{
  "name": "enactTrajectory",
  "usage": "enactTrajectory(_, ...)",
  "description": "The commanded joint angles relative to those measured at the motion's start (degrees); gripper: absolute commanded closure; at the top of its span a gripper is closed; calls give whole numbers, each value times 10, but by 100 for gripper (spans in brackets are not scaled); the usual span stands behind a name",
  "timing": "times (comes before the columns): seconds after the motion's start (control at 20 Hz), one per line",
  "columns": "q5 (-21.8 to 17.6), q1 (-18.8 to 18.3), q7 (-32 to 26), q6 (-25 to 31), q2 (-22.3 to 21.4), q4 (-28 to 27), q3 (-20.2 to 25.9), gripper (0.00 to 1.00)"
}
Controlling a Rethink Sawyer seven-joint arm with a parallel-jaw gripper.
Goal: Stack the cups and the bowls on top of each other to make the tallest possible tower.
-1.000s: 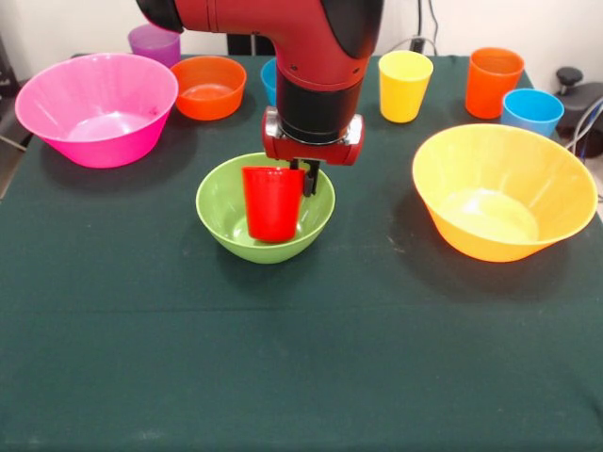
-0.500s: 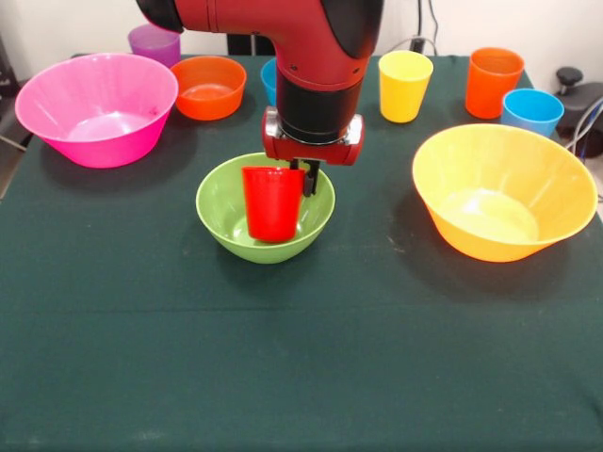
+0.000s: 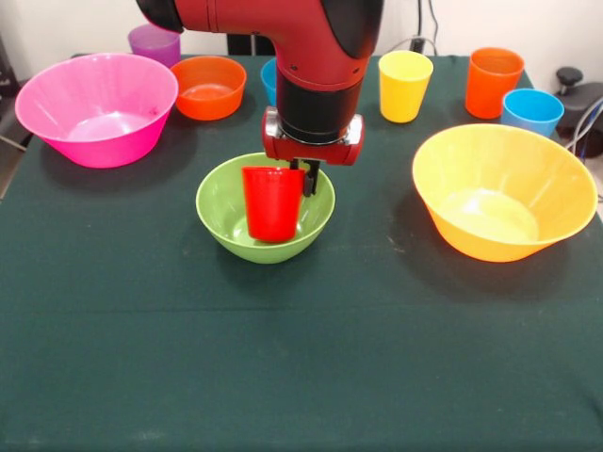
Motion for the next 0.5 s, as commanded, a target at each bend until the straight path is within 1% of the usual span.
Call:
enactTrajectory(0.05,-37,6,-26,-10,37,-7,12,100)
enactTrajectory(0.5,-37,7,-20,-15,36,-3,10,100)
